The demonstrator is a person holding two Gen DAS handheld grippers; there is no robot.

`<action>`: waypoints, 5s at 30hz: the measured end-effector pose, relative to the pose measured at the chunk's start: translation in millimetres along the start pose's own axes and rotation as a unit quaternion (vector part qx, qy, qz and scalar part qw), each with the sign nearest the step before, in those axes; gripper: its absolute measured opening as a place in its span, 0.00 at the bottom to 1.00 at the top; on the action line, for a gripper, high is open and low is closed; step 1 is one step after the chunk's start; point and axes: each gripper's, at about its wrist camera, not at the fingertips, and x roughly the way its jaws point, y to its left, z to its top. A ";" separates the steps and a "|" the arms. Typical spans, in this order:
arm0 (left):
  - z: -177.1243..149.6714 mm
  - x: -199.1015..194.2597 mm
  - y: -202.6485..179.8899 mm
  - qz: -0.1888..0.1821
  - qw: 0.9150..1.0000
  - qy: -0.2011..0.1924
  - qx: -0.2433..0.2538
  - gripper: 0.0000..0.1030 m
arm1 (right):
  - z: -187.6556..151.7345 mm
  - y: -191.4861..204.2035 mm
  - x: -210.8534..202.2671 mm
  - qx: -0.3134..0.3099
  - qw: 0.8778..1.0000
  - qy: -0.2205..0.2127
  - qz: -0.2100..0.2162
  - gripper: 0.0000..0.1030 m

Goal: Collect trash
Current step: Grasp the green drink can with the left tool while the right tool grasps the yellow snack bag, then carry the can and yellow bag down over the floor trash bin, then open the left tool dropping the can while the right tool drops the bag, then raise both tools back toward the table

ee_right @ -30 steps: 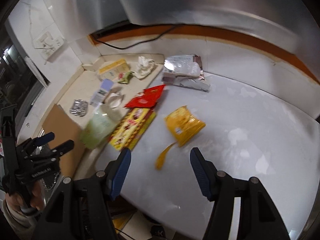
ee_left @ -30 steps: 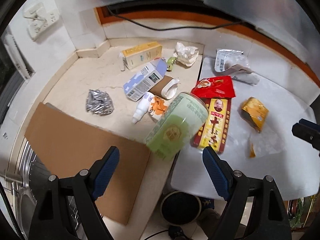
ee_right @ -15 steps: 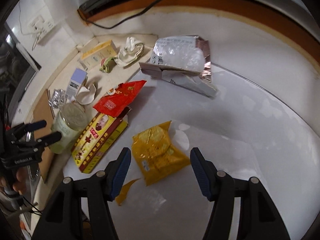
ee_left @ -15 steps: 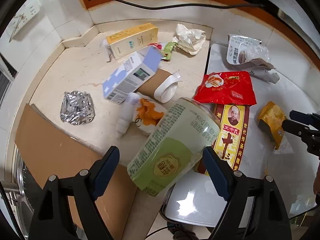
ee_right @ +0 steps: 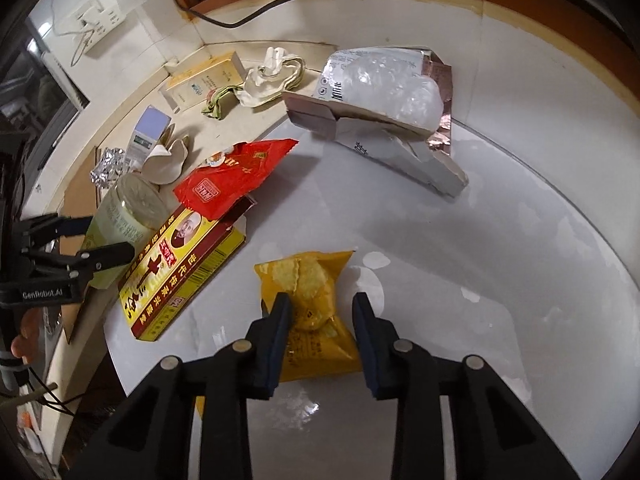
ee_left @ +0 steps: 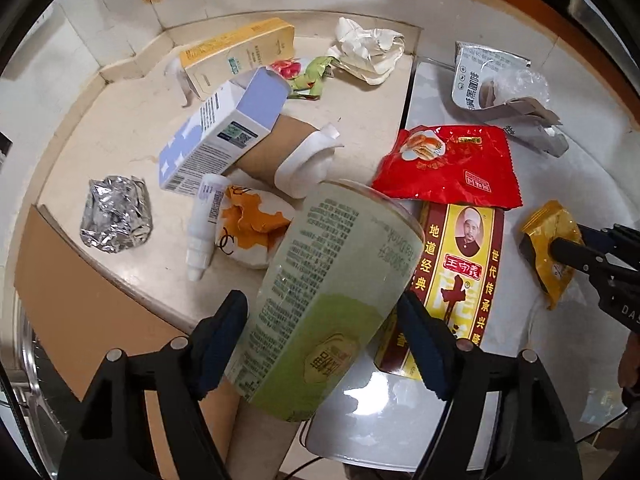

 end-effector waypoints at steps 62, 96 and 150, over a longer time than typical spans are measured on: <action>-319.4 -22.2 15.7 -0.129 0.991 0.000 -0.029 0.55 | -256.4 201.1 -11.7 0.055 0.997 0.046 0.004 0.05; -386.4 307.7 -3.6 -0.064 0.984 0.162 -0.046 0.86 | -352.3 115.3 310.1 0.110 0.979 0.163 0.057 0.24; -280.6 -180.1 25.3 -0.142 0.975 -0.170 0.005 0.99 | -213.9 194.2 -125.7 0.070 0.990 -0.122 0.014 0.25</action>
